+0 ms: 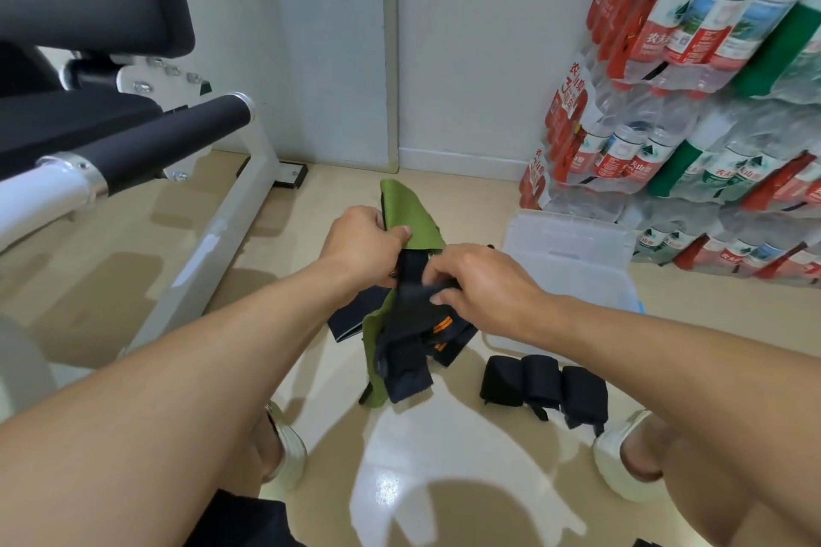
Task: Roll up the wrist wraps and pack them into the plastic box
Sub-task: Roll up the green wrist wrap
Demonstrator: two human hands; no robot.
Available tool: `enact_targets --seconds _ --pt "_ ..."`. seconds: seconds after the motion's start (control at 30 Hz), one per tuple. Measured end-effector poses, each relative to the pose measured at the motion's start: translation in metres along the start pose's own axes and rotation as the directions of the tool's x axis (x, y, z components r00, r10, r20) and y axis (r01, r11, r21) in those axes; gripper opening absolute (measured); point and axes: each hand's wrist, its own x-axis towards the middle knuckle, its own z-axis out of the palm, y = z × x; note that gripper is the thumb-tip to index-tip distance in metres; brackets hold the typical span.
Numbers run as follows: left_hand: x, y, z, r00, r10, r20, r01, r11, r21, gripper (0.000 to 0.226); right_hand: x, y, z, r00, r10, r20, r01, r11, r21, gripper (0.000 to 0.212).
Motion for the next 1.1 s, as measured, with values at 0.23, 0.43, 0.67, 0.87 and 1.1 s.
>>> enact_targets --seconds 0.23,0.43,0.67,0.87,1.1 --pt "0.006 0.0 -0.018 0.991 0.048 -0.126 -0.039 0.997 0.07 0.031 -0.01 0.006 0.001 0.985 0.064 0.157 -0.069 0.997 0.021 0.04" --pt "-0.016 0.016 -0.003 1.0 0.011 -0.016 -0.013 0.993 -0.118 0.027 0.001 -0.013 -0.007 0.983 0.17 -0.068 -0.124 0.892 0.434 0.087" --pt "-0.024 0.022 0.004 0.979 -0.067 0.194 0.137 0.919 -0.37 0.022 0.001 -0.012 -0.002 0.946 0.304 -0.115 -0.161 0.745 0.647 0.052" --pt "-0.024 0.024 0.001 0.983 -0.027 0.181 0.097 0.916 -0.39 0.007 0.006 -0.009 -0.01 0.919 0.394 0.005 -0.204 0.465 0.861 0.042" --pt "-0.019 0.024 -0.011 1.0 0.019 -0.024 -0.022 0.984 -0.174 0.054 0.008 -0.005 -0.028 0.922 0.384 0.044 -0.213 0.411 0.886 0.029"
